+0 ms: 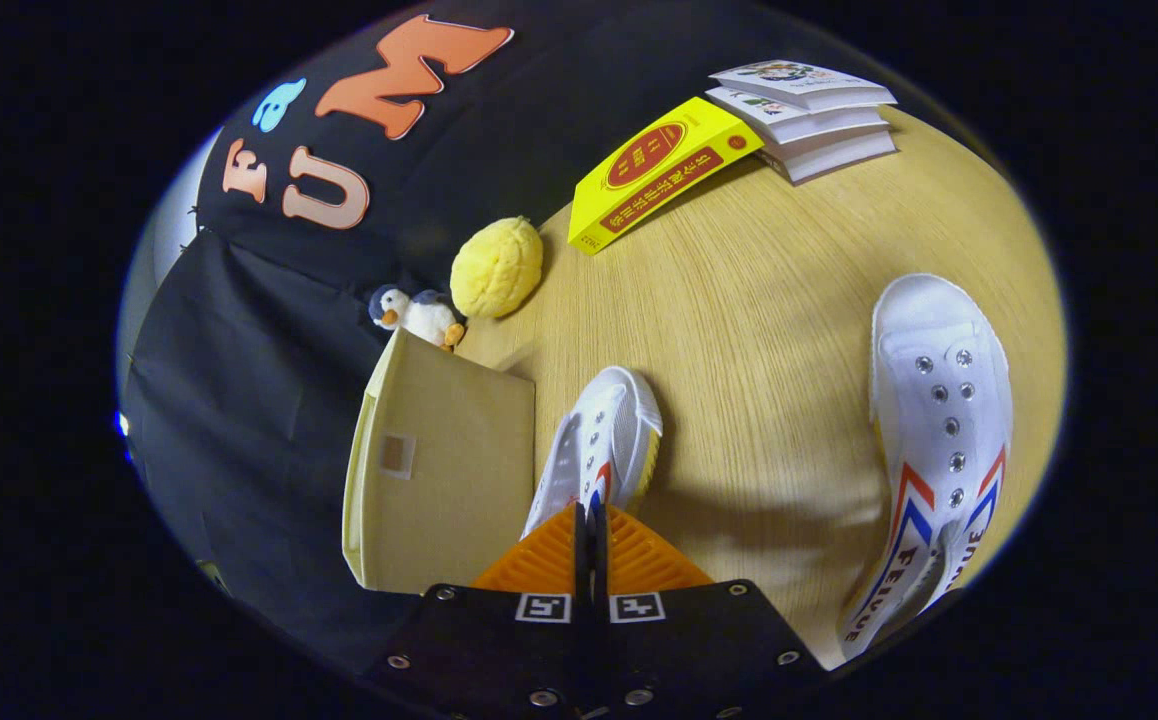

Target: Open the storage box then place both shoes into the box .Put the left shoe in first, then the right shoe, with the right side of both shoes facing outward in a uniform manner.

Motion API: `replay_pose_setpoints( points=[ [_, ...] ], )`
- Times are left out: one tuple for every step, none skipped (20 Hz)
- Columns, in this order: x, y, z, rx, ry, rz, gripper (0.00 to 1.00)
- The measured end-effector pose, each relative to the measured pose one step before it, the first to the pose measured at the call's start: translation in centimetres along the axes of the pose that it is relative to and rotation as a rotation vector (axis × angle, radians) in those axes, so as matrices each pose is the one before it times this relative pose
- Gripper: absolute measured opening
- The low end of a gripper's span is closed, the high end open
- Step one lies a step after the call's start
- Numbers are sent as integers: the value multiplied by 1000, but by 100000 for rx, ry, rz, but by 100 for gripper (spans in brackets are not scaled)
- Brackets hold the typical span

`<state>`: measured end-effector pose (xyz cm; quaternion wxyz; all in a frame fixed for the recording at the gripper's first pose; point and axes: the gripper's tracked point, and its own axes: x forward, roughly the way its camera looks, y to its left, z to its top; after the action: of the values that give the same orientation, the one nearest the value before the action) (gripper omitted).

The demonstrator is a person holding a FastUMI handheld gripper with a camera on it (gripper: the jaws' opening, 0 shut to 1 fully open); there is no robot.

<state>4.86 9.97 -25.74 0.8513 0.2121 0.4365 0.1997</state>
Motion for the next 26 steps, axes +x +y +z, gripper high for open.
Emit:
replay_pose_setpoints(
  points=[
    [418, -1082, -770, -6762, 1783, -5723, 0],
    [64, -1423, -1391, -9656, 5205, -6970, 0],
    [131, -1161, -8, -5800, -2159, -7757, 0],
    [-19, 200, -37, -2324, -1112, -981, 0],
    [245, 358, -137, -214, -230, -127, 0],
    [-541, -248, -372, -1089, 952, -2146, 1],
    [-169, -236, -639, -3055, 2159, -2407, 2],
    [-732, -3, -840, -4278, 2725, -2125, 11],
    [-173, 16, -813, -4309, 1592, -1900, 18],
    [-390, -229, -693, -4836, 1128, -3452, 32],
    [-300, -444, -690, -4866, 907, -3745, 34],
    [-118, -194, -1, -2482, -1274, -3434, 36],
    [16, 124, 242, -815, -1921, -1375, 37],
    [254, -50, 198, 388, -801, -954, 38],
    [389, -122, -41, 347, 485, -669, 39],
    [410, -113, 146, 344, 135, -603, 39],
    [399, -64, 300, 337, -845, -517, 39],
    [386, 21, 343, 324, -910, -321, 39],
    [359, 140, 217, 110, -449, 479, 39],
    [316, 264, 352, -620, -788, 994, 39],
    [302, 285, 447, -228, -926, 1151, 39],
    [275, 475, 699, 133, -1966, 2384, 39],
    [484, 388, 470, 1114, -864, 2407, 39],
    [554, 405, 7, 1964, 1451, 1820, 39],
    [188, 237, -16, 2675, 2078, 1934, 38],
    [241, 37, 332, 1555, 351, 1657, 37]
  ],
)
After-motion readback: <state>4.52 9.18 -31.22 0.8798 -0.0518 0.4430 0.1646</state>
